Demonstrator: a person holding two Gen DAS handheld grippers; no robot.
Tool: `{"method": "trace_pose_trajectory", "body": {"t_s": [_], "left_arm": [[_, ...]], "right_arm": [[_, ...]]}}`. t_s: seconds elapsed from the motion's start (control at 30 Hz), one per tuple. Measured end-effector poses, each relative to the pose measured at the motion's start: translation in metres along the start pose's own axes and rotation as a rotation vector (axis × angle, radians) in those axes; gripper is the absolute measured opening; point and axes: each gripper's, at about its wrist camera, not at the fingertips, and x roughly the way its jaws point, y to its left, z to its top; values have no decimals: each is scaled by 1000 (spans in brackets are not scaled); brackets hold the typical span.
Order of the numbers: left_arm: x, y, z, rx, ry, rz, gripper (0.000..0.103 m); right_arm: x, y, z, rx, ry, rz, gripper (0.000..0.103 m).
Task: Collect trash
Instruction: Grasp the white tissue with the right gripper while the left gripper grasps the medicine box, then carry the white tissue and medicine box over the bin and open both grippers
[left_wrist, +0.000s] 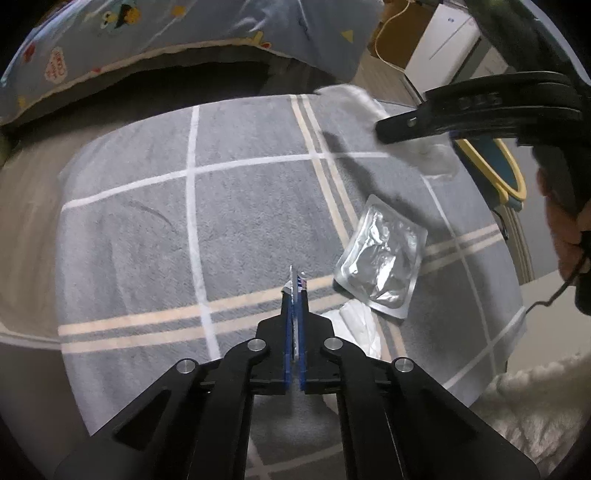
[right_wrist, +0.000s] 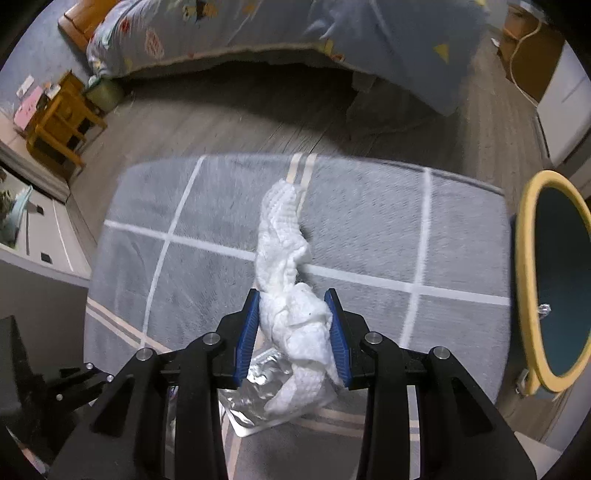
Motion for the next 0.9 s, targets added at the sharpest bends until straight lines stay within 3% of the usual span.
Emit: {"method": "trace_pose_trajectory", "body": {"t_s": [0.17,0.33,0.4,0.47,0.53,0.7,0.9], "left_arm": [[-11,-18,7,35,-49,18,1],[1,-22,7,43,-19,81,2],[6,-18,8,32,-8,110,9],[11,-13,8,16,3,140,33],[16,-8,7,-4,18,139,49],[28,-9,6,-7,47,143,53],[39,-13,6,30,61,184,51]], "right_arm": [[-27,-18,-1,37,-49,2,35],[-46,-36,-6,59,-75,4,35],[-48,-38,-9,55,-74,-8,35],[-51,-40,-11,47,-77,-14,35],[-54,-41,-11,42,-79,-13,35],[-56,-42,-11,37,-85,-3,35],[-64,-47,-11,44,-100,1,35]]}}
